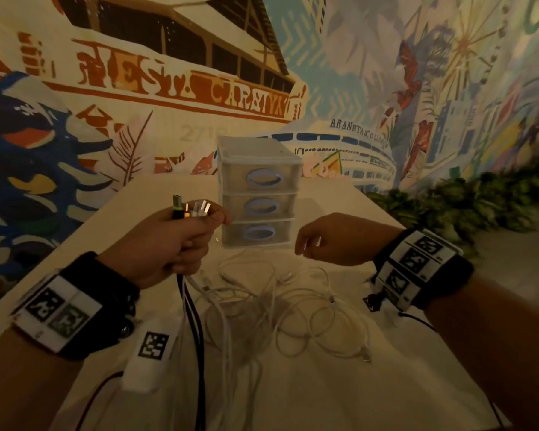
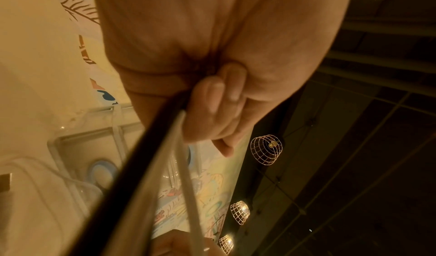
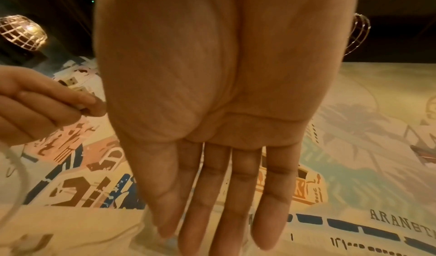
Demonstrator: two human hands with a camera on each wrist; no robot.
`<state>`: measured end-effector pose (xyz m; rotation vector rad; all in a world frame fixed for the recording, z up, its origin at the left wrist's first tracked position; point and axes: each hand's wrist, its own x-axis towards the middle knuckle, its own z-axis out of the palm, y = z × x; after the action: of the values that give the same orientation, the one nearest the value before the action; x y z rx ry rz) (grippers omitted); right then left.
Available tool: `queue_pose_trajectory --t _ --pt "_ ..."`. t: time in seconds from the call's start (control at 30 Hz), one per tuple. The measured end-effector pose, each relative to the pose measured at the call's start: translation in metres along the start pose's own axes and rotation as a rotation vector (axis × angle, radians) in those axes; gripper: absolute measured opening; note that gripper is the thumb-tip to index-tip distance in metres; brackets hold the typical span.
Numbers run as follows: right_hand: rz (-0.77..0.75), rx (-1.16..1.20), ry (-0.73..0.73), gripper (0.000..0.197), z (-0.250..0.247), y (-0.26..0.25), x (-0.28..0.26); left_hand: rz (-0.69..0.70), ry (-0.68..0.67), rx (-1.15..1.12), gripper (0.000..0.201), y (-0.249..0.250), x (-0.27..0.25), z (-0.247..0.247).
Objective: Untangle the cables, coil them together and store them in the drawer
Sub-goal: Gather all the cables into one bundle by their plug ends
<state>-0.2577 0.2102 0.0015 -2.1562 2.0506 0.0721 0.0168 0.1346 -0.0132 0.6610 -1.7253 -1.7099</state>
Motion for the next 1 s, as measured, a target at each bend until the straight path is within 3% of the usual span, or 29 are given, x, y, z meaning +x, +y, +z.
queue_pose_trajectory --t 0.17,0.37,0.73,0.9,1.0 --pt "-0.115 0.04 0.005 0.024 0.005 -0.009 0.021 -0.022 0.001 0.045 0.024 -0.007 -0.001 -0.007" --pt "-0.233 0.007 -0.052 0.042 0.002 -0.056 0.051 -0.034 0.025 0.089 0.026 -0.009 -0.006 -0.016" --pt "-0.175 -0.326 -0.225 0.042 0.026 -0.094 0.093 -0.034 0.04 0.116 0.028 -0.01 -0.008 -0.019" --pt "-0.172 -0.245 -0.162 0.034 0.023 -0.087 0.091 -0.016 0.045 0.11 0.027 -0.009 -0.011 -0.017" --pt "-0.164 -0.053 0.033 0.03 -0.001 -0.075 0.078 -0.01 0.066 0.119 0.025 -0.01 -0.011 -0.016"
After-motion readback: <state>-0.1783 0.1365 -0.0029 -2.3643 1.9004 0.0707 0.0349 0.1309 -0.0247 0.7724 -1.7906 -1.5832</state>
